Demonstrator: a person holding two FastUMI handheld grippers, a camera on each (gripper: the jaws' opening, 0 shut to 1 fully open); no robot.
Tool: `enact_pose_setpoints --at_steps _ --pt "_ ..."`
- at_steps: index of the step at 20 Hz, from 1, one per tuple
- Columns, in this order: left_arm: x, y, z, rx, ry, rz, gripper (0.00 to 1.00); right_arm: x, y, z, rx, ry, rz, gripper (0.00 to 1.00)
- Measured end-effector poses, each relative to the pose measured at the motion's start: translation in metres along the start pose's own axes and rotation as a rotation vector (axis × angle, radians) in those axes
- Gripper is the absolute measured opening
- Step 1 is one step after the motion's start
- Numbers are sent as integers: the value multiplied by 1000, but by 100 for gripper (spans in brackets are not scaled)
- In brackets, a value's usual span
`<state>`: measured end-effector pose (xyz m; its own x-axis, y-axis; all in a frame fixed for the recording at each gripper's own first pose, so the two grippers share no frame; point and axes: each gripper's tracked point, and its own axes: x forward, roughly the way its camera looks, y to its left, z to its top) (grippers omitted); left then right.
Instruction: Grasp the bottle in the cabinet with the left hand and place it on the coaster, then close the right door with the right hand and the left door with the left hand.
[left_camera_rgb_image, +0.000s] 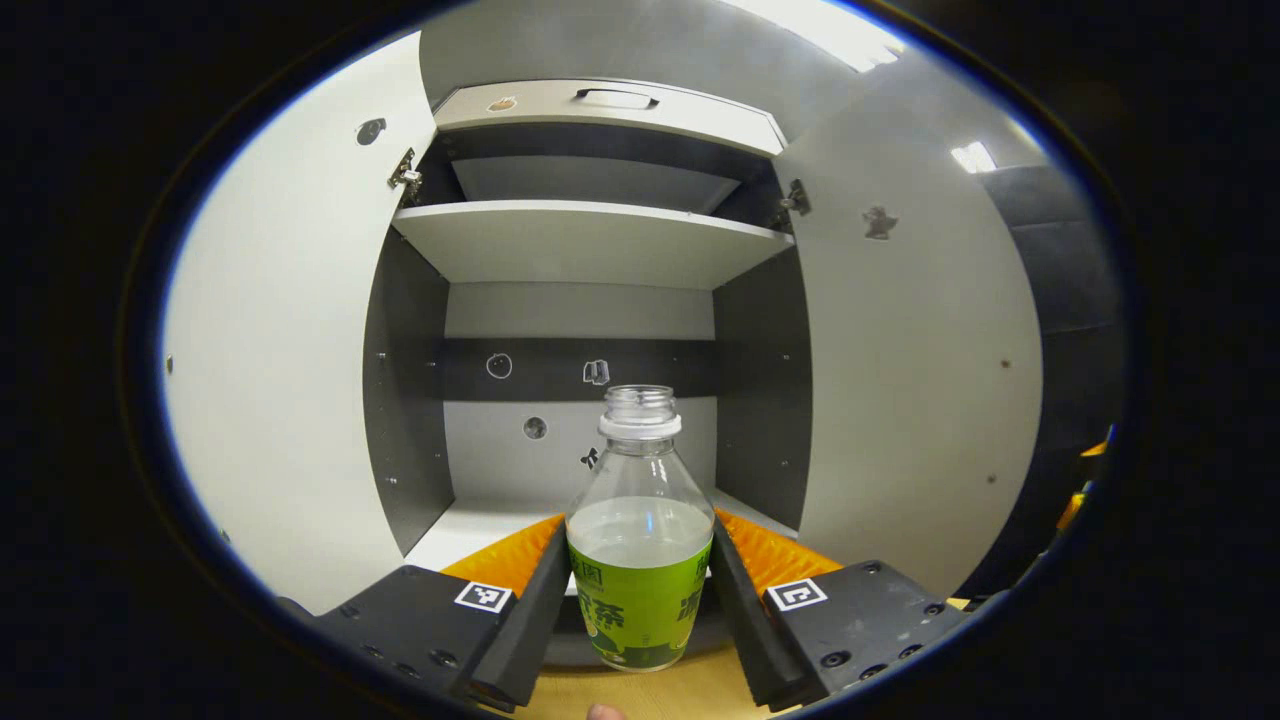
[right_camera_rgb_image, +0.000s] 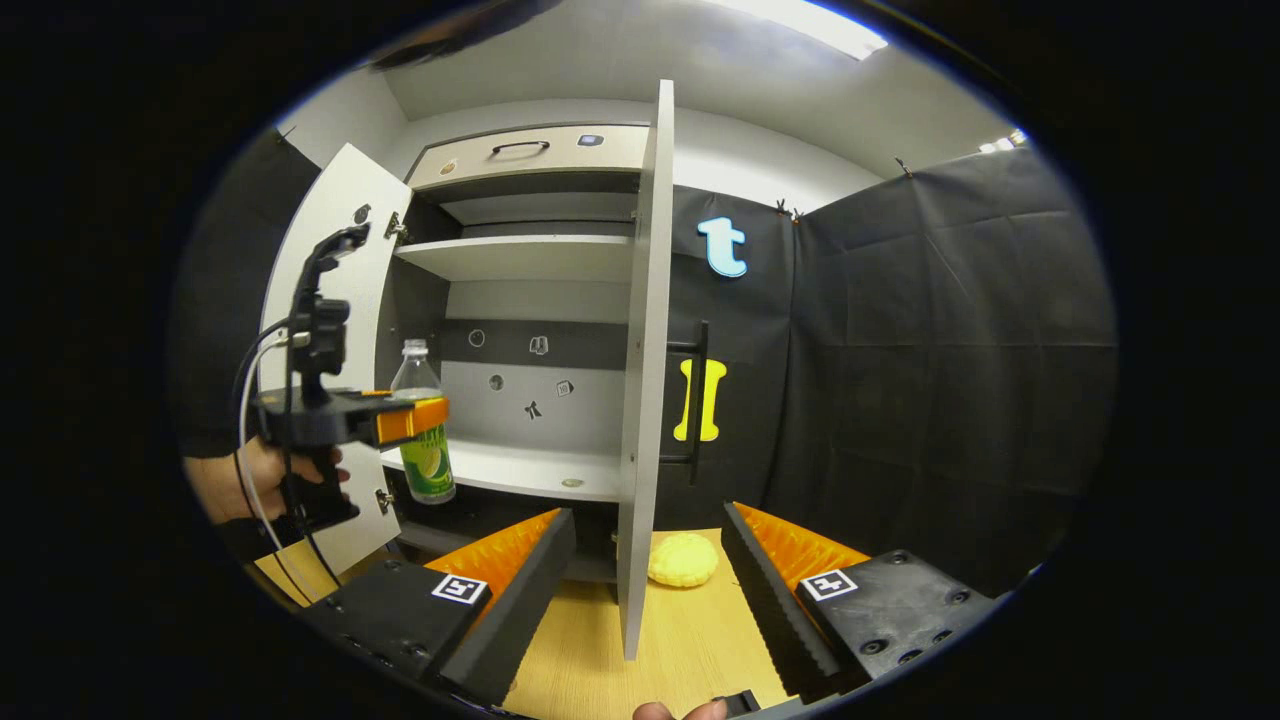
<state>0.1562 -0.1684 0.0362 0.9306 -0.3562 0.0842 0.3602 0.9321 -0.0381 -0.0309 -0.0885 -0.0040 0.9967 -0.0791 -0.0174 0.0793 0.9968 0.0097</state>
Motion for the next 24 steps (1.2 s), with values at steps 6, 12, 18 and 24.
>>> enact_pose_setpoints --at_steps 6,12,18,24 --pt "-50 -17 -36 -43 -17 -18 78 2 9 0 1 4 10 98" --pt "-91 -36 -92 -63 -2 -32 78 6 21 2 3 6 27 98" --pt "-127 -53 -168 -50 42 -39 78 13 20 4 -15 2 27 98" --pt "-144 -76 -242 -66 108 -109 78 8 27 8 -18 7 60 98"
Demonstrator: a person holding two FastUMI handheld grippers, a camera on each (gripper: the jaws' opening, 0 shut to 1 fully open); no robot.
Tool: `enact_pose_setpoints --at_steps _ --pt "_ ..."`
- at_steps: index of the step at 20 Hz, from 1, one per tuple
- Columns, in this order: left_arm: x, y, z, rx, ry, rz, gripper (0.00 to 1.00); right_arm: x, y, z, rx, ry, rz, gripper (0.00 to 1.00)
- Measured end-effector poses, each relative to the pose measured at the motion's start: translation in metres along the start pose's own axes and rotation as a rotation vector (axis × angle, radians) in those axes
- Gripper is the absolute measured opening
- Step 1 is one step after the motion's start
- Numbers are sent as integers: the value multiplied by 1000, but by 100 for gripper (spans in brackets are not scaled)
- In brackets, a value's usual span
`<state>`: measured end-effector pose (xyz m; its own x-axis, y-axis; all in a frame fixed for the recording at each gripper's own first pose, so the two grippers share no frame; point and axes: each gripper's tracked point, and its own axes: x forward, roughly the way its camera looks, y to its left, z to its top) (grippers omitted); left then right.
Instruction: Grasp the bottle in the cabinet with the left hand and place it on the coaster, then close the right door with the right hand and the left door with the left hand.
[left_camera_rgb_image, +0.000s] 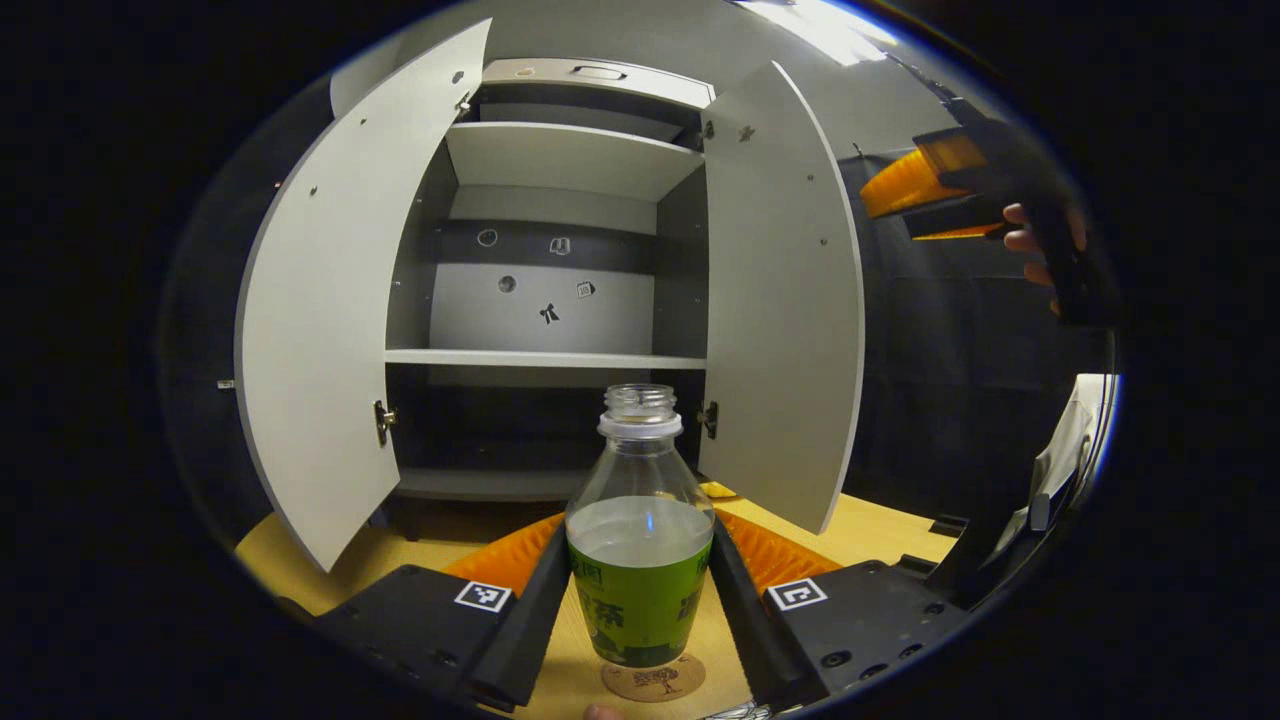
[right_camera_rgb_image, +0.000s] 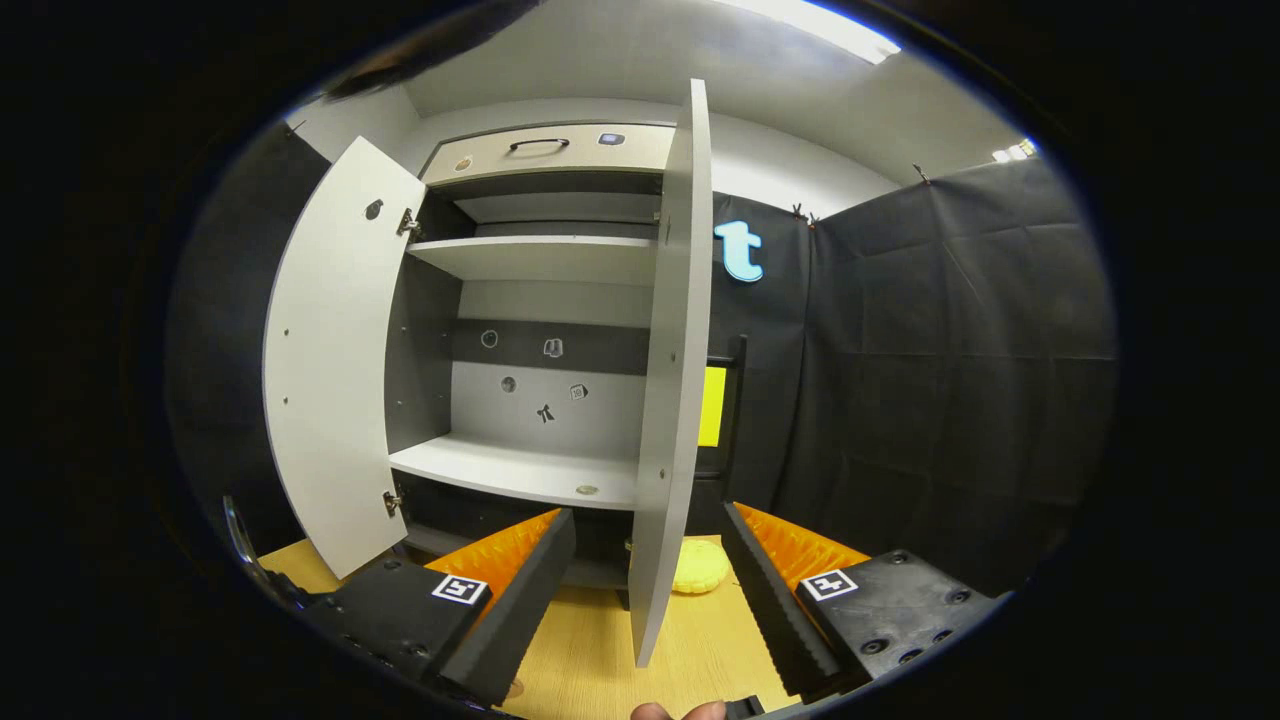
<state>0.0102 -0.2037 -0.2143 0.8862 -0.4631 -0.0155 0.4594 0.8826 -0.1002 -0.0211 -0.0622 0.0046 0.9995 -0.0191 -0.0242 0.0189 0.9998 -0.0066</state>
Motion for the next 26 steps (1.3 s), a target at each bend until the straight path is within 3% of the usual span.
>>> enact_pose_setpoints --at_steps 10,18,21,26 --pt "17 -21 -63 23 15 -79 78 4 -4 -15 35 77 15 98" --pt "18 -23 -82 11 56 -85 81 -2 -10 -22 26 97 7 98" --pt "17 -21 -83 3 85 -75 96 -3 -13 -22 38 102 -1 98" --pt "0 -25 -87 14 129 -99 95 -3 -21 -22 60 99 -18 98"
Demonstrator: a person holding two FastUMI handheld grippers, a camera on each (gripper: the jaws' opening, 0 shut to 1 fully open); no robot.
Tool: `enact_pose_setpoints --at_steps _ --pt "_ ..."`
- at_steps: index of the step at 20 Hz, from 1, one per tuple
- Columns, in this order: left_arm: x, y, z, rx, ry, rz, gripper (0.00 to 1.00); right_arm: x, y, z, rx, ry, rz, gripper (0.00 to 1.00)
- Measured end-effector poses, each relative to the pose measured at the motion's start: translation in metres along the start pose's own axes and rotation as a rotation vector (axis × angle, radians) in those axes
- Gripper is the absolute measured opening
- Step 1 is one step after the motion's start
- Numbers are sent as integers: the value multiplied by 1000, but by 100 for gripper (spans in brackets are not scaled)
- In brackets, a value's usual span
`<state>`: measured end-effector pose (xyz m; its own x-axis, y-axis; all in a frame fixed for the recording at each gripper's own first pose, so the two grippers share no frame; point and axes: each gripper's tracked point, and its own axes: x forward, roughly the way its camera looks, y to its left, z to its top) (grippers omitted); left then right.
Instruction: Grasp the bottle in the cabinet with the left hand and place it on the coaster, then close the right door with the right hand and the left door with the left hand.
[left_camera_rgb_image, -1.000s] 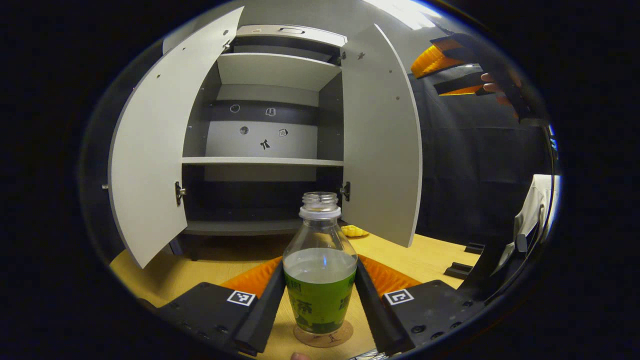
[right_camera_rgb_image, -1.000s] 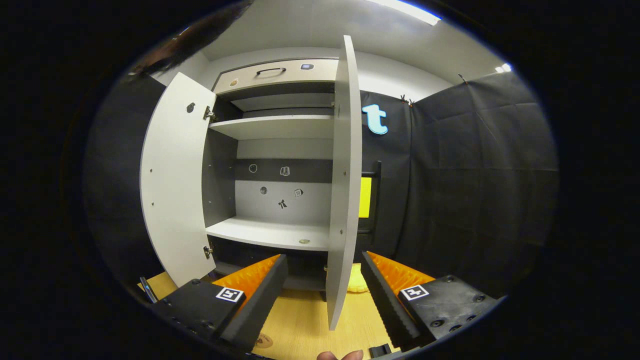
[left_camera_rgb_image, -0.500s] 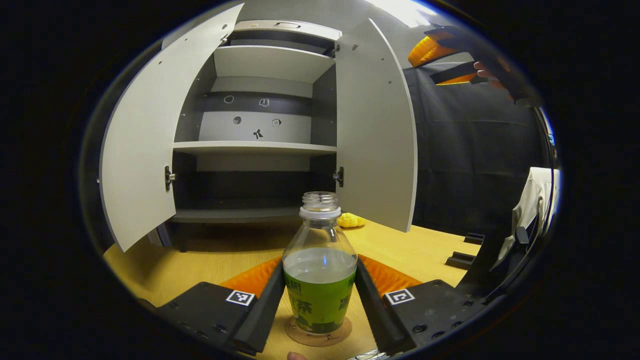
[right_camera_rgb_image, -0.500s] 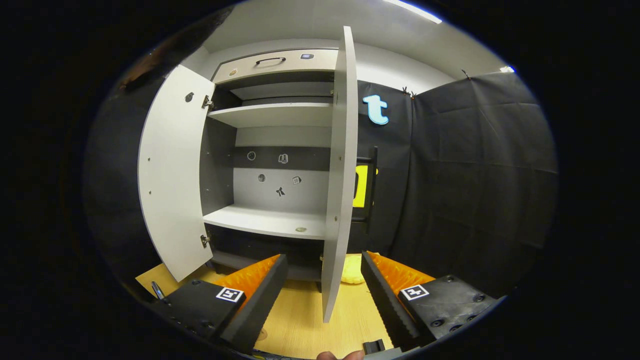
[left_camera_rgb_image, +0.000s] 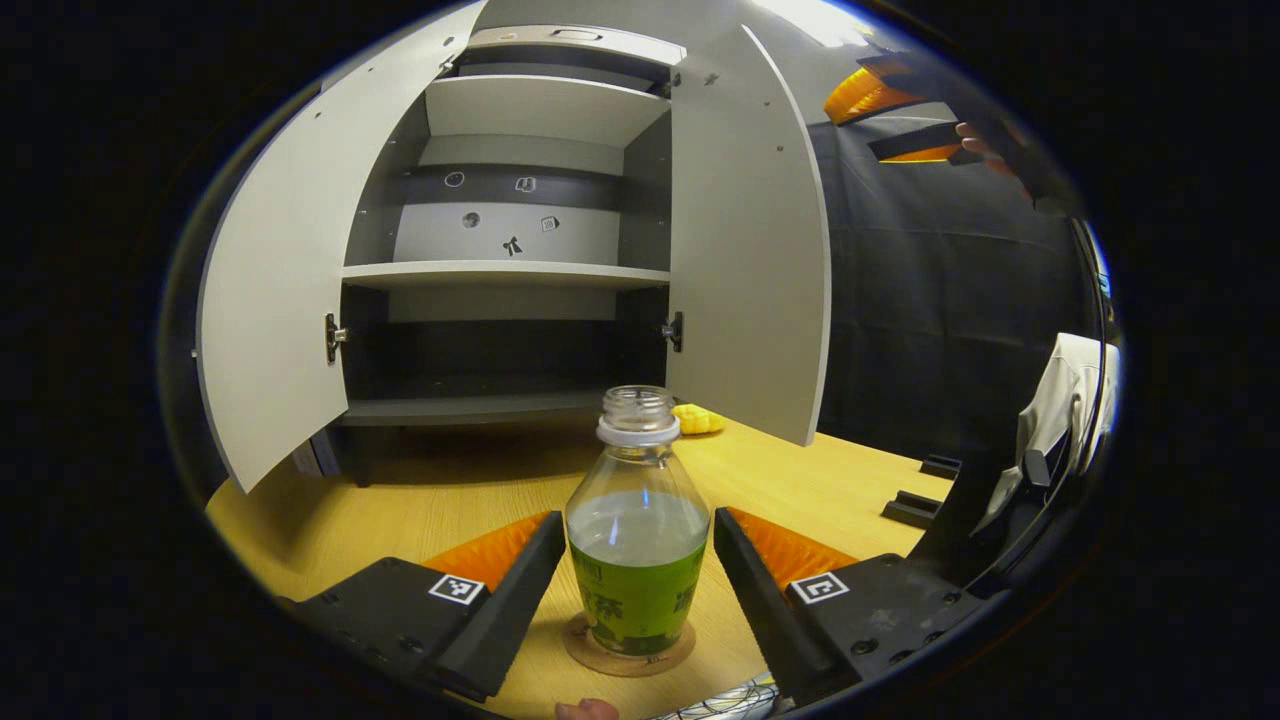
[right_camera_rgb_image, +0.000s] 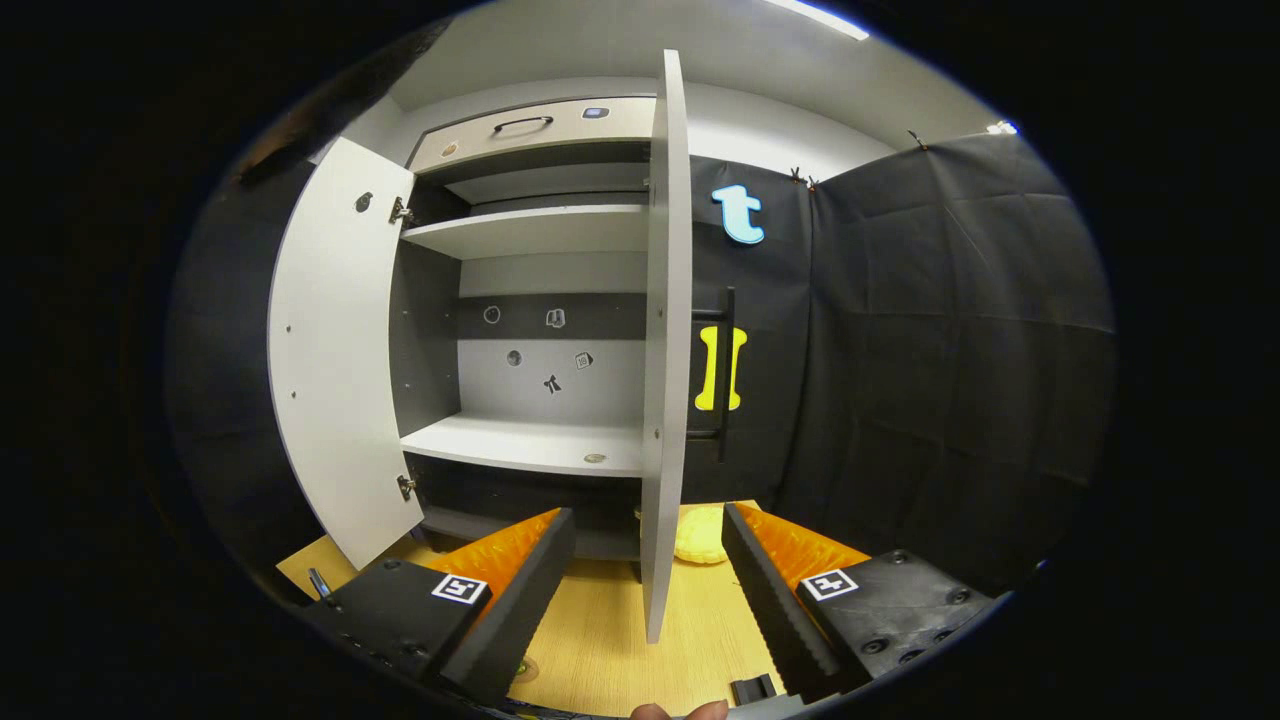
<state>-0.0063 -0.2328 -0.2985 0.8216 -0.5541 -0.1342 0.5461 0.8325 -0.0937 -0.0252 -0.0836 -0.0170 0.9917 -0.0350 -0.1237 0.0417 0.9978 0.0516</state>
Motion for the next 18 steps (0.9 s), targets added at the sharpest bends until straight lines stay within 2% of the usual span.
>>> enact_pose_setpoints --at_steps 4,8,12,14,16,18 --pt "-36 -7 4 -32 58 -9 96 4 -16 6 19 -21 -31 98" --pt "-83 8 61 -80 22 48 95 7 -38 11 41 -35 -65 98" --pt "-109 54 146 -115 -76 193 95 10 -65 20 -12 -58 -109 98" --pt "-118 79 182 -90 -116 268 95 14 -77 29 8 -79 -120 98" --pt "-128 105 214 -61 -145 347 95 19 -82 28 39 -55 -113 98" --pt "-138 121 238 -91 -164 392 95 24 -80 29 85 -46 -66 98"
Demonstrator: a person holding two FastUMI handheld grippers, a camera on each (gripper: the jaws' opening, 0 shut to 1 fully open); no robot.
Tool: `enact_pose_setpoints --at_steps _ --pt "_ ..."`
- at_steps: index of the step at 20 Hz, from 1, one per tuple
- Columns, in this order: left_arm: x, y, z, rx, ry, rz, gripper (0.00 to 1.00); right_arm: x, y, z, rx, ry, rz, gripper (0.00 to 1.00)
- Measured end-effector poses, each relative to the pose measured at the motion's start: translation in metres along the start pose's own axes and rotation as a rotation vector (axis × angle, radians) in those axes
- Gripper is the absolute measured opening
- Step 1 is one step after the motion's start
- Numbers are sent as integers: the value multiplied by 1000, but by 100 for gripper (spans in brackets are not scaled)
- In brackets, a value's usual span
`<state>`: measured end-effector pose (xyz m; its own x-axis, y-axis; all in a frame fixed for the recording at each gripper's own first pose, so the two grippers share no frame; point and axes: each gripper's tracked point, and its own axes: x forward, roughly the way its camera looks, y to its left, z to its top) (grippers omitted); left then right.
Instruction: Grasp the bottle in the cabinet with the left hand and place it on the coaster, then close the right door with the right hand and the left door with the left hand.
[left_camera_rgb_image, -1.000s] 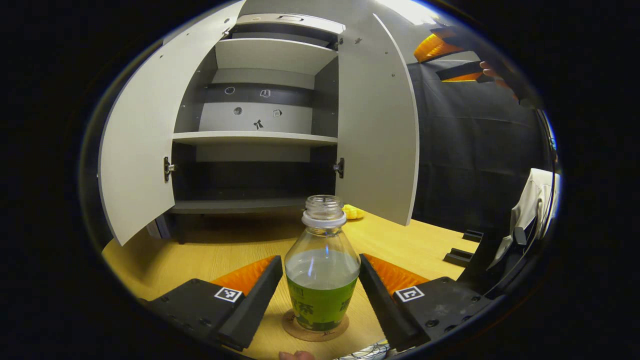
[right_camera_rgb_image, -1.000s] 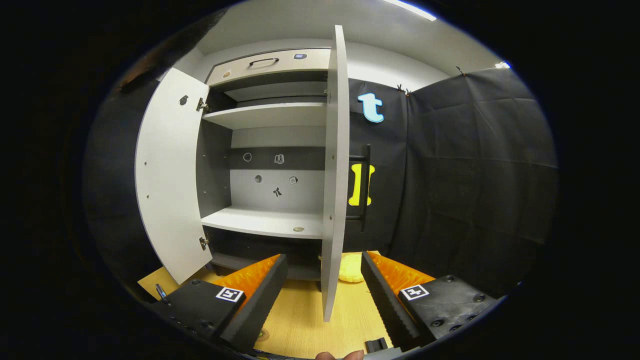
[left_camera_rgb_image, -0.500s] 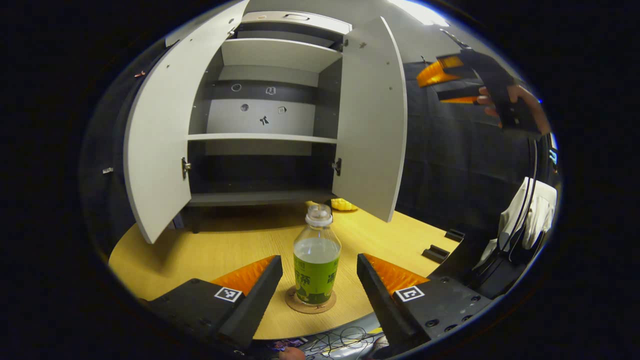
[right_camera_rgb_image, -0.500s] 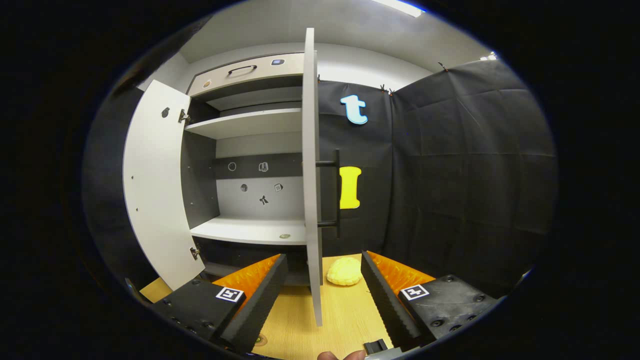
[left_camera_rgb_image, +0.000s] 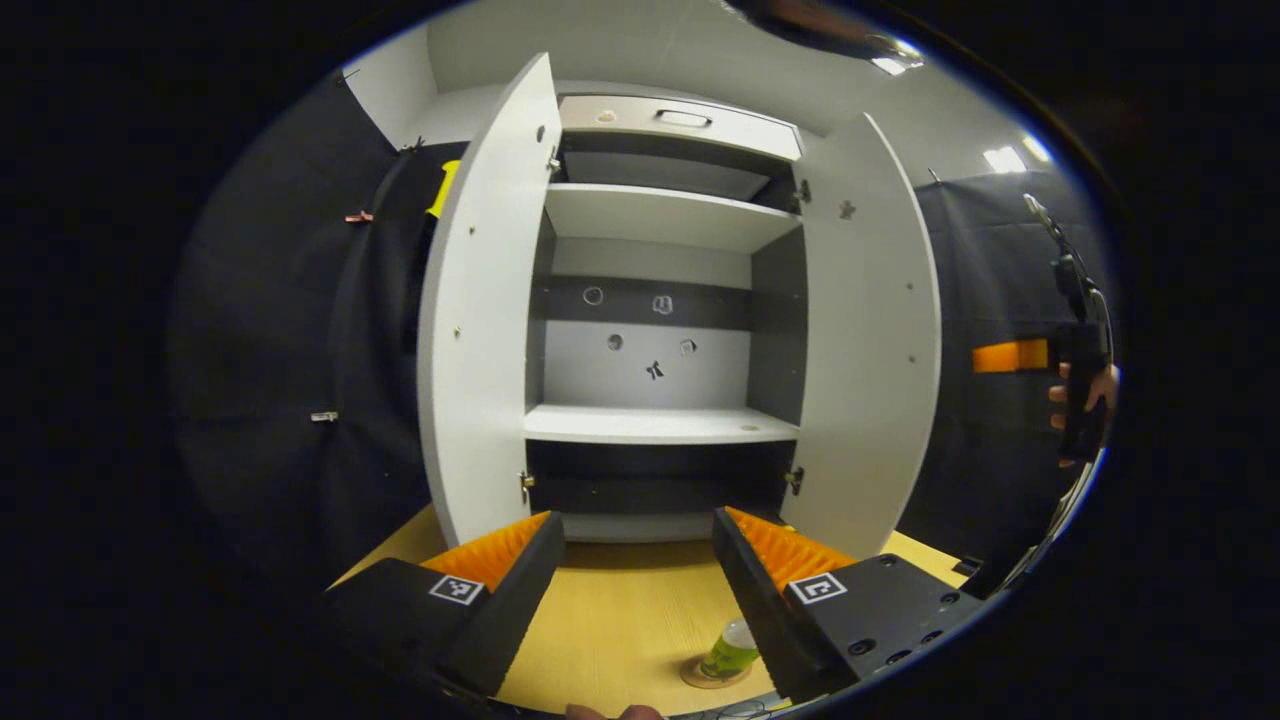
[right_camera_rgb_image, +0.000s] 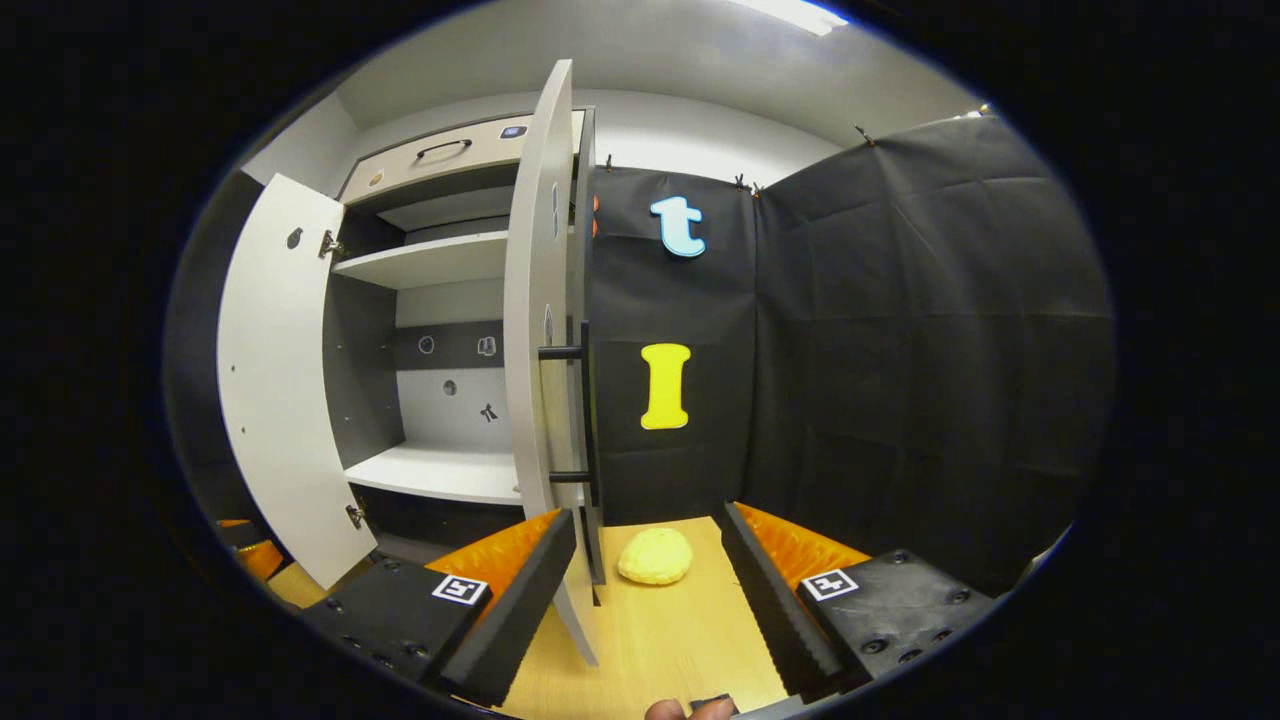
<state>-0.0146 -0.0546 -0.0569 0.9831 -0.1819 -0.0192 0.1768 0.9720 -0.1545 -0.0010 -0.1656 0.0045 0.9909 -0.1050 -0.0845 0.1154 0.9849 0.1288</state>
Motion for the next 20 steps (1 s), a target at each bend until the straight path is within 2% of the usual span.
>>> enact_pose_setpoints --at_steps 5,8,12,13,20 --pt "-1 42 46 29 -22 105 95 15 -24 6 -48 15 -44 98" --pt "2 53 59 34 -16 139 95 26 -33 18 -18 0 -58 98" --pt "3 62 54 3 19 164 95 50 -41 18 -30 -1 -74 100" --pt "3 64 53 0 24 172 95 58 -41 18 -42 -5 -72 98" --pt "-4 84 48 25 40 228 95 87 -22 22 -51 -19 -27 98"
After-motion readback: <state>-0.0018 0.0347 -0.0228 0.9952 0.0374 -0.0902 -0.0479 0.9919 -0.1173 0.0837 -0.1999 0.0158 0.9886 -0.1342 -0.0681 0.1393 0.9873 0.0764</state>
